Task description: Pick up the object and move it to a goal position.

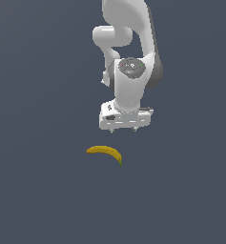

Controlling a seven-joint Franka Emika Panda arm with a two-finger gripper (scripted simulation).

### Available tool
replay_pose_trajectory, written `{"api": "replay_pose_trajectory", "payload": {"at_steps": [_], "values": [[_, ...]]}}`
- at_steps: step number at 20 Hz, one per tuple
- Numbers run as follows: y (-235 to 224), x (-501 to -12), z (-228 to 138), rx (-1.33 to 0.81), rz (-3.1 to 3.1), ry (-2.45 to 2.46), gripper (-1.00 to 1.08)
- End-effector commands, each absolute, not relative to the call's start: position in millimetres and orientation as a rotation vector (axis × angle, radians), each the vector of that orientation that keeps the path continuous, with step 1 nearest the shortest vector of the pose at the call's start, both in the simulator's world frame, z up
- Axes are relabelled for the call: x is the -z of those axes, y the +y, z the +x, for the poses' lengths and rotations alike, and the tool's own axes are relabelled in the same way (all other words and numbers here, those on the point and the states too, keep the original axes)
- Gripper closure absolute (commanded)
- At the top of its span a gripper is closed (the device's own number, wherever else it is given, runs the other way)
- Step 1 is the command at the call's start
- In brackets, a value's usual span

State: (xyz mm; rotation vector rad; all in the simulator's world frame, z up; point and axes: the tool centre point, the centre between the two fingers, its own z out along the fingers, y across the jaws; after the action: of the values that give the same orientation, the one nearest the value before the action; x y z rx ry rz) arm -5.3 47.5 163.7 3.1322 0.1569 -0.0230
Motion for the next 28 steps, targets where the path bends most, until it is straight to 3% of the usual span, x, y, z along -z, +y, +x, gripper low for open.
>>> {"api": "replay_pose_trajectory", "payload": {"at_steps": [1,12,28], "values": [[47.4,-163.7,-5.3,0.023,3.132,0.157,-0.92],[84.9,-177.3,-4.8,-0.001,3.157,0.216,-0.92],[69.6,-164.5,2.0,-0.001,3.130,0.410,-0.92]]}}
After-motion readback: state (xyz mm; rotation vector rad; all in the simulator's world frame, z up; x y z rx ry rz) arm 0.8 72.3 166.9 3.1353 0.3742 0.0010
